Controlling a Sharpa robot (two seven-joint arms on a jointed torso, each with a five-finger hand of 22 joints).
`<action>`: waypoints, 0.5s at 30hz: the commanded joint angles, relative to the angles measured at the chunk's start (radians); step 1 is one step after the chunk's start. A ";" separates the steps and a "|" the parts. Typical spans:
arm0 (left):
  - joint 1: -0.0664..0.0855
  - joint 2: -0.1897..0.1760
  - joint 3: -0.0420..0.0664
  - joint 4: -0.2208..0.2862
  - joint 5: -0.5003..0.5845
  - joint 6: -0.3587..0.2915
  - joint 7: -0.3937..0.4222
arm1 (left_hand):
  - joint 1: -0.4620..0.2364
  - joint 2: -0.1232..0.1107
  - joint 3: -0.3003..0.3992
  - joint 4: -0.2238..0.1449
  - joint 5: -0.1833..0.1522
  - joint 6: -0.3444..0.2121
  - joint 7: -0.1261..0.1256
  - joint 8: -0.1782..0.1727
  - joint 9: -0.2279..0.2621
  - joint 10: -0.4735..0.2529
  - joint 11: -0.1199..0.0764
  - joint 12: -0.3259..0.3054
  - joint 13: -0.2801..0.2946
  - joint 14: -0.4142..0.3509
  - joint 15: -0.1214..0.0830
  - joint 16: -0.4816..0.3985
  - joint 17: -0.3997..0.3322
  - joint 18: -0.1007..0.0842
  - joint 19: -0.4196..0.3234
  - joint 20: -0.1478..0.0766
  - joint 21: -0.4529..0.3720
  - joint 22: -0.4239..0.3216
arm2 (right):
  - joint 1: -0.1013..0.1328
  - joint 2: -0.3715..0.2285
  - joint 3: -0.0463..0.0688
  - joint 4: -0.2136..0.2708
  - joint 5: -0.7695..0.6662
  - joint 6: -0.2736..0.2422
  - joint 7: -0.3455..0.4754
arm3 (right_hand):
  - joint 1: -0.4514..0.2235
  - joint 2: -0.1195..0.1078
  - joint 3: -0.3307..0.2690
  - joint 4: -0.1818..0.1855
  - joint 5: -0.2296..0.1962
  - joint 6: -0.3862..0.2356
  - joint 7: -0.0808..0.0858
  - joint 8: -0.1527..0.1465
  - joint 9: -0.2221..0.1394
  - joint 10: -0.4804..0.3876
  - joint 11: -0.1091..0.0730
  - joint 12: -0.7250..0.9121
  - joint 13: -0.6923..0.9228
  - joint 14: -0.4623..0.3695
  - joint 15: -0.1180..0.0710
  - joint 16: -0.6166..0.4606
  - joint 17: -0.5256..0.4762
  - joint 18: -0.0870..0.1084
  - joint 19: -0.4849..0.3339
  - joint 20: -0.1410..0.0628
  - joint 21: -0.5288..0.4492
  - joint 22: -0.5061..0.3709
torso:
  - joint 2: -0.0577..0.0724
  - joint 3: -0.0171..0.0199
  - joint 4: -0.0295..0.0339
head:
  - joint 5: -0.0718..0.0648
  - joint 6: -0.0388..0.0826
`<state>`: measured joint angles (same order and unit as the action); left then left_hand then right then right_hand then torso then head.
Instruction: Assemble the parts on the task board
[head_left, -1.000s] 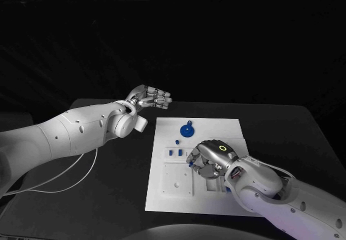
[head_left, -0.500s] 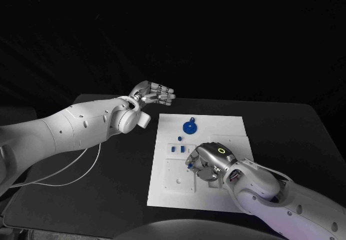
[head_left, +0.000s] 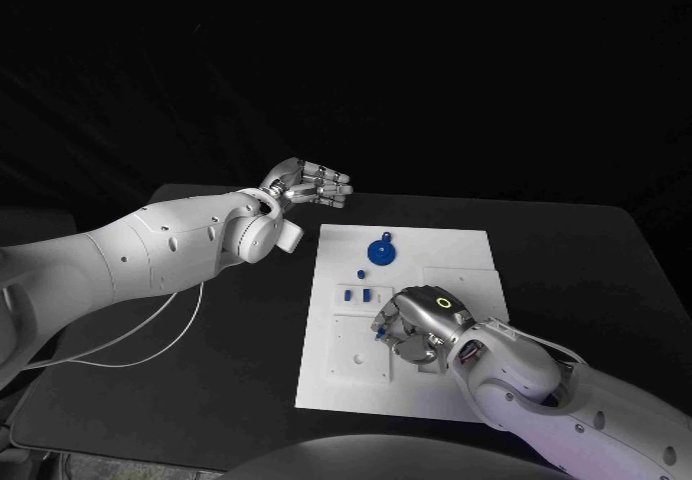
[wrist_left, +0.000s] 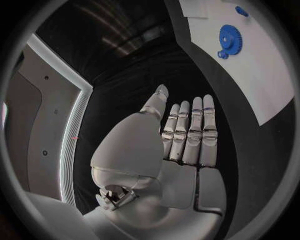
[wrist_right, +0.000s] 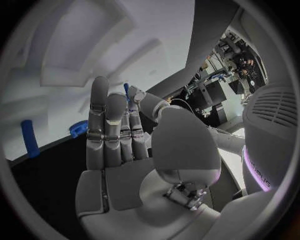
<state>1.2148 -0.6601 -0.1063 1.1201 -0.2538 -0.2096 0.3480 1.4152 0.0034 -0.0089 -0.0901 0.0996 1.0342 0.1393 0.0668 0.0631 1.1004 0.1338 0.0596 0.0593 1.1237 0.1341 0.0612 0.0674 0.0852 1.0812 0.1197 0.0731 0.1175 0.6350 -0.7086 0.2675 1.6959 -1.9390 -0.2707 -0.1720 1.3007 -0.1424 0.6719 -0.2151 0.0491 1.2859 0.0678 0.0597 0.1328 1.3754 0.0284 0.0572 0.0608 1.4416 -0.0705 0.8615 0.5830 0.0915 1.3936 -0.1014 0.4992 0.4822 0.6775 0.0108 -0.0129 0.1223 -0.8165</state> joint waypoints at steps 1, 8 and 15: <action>0.000 0.002 0.001 0.000 0.006 0.007 0.007 | -0.002 0.008 -0.004 -0.002 0.001 0.000 0.005 -0.003 0.001 -0.004 0.005 0.001 -0.001 -0.003 -0.002 0.000 -0.001 0.007 0.006 -0.002 0.007 -0.001 | -0.002 0.000 -0.001 0.001 -0.011 0.016 0.012 | 0.004 0.002 -0.005 0.000 0.002 0.008 0.002 0.004 0.002 0.021 -0.014 0.003 0.004 0.000 -0.005 -0.007 0.002 0.011 0.007 0.001 -0.007 0.001 | 0.000 0.0003 -0.0004 | 0.001 -0.001; 0.000 0.002 0.000 0.000 0.006 0.007 0.008 | -0.002 0.008 -0.004 -0.002 0.001 0.000 0.005 -0.003 0.001 -0.004 0.005 0.001 -0.001 -0.003 -0.002 0.000 -0.001 0.007 0.006 -0.002 0.007 -0.001 | -0.003 0.003 -0.002 -0.004 -0.013 0.019 0.010 | 0.004 0.002 -0.005 0.000 0.002 0.008 0.002 0.004 0.002 0.021 -0.014 0.003 0.004 0.000 -0.005 -0.007 0.002 0.011 0.007 0.001 -0.007 0.001 | 0.000 0.0005 0.0001 | 0.002 -0.003; 0.000 0.002 0.000 0.000 0.006 0.008 0.006 | -0.002 0.008 -0.004 -0.002 0.001 0.000 0.005 -0.003 0.001 -0.004 0.005 0.001 -0.001 -0.003 -0.002 0.000 -0.001 0.007 0.006 -0.002 0.007 -0.001 | -0.004 0.004 -0.004 -0.005 -0.015 0.024 0.009 | 0.004 0.002 -0.005 0.000 0.002 0.008 0.002 0.004 0.002 0.021 -0.014 0.003 0.004 0.000 -0.005 -0.007 0.002 0.011 0.007 0.001 -0.007 0.001 | 0.000 -0.0002 0.0000 | 0.004 -0.005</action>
<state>1.2148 -0.6599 -0.1065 1.1194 -0.2534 -0.2092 0.3475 1.4152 0.0034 -0.0088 -0.0902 0.0996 1.0341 0.1393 0.0668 0.0631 1.1004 0.1339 0.0596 0.0593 1.1237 0.1341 0.0612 0.0674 0.0852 1.0812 0.1197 0.0732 0.1176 0.6324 -0.7053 0.2645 1.6902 -1.9403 -0.2642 -0.1702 1.3005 -0.1425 0.6717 -0.2153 0.0491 1.2855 0.0682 0.0608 0.1336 1.3751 0.0282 0.0572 0.0616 1.4432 -0.0690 0.8615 0.5838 0.0915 1.3937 -0.1011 0.4993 0.4821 0.6774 0.0110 -0.0129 0.1260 -0.8209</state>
